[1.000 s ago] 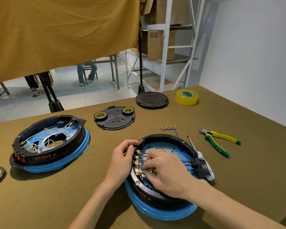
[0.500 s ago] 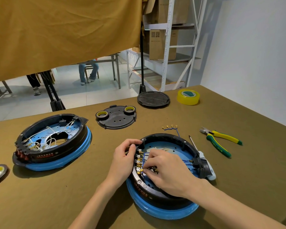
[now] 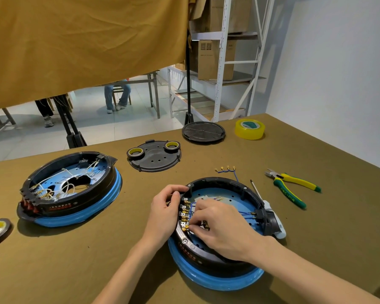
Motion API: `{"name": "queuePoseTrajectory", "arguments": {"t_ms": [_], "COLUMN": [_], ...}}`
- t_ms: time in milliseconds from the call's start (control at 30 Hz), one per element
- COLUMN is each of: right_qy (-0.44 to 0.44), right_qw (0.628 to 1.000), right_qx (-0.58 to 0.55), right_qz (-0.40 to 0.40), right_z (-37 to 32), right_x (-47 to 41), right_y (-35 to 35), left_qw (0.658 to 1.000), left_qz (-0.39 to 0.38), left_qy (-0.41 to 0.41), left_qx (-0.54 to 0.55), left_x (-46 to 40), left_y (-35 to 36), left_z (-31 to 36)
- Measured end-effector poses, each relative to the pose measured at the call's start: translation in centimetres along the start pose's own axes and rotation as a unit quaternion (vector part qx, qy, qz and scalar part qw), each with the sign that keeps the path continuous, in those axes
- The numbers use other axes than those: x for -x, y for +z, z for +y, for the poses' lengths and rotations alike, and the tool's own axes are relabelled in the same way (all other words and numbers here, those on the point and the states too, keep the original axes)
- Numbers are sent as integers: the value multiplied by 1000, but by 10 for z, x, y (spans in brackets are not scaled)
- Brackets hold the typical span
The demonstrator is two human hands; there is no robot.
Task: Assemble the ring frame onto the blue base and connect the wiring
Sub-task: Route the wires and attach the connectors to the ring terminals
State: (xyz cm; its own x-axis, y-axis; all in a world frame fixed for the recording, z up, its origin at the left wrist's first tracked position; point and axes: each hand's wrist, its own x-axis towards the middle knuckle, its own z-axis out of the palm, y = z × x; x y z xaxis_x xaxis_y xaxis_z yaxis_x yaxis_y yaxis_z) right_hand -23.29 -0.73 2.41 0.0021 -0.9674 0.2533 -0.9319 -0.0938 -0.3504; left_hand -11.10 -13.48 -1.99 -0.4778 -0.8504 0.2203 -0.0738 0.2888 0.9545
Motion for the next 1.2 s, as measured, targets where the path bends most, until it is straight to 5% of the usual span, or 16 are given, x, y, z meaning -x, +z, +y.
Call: {"name": "queuePoseTrajectory", "arguments": {"t_ms": [433, 700, 1200], "right_qy": [-11, 13, -6], "right_qw": [1000, 998, 1000], "right_qx": [0, -58, -9], "right_qz": [-5, 11, -7], "right_z": [-2, 0, -3], "right_x": [-8, -1, -5], "right_y": [6, 5, 3], "left_qw": [999, 999, 999], "left_qz": [-26, -22, 0], "left_qy": [25, -40, 13], "left_qx": [-32, 20, -45], "left_x": [1, -4, -1], "left_y": [1, -5, 4], "left_z": [0, 1, -1]}}
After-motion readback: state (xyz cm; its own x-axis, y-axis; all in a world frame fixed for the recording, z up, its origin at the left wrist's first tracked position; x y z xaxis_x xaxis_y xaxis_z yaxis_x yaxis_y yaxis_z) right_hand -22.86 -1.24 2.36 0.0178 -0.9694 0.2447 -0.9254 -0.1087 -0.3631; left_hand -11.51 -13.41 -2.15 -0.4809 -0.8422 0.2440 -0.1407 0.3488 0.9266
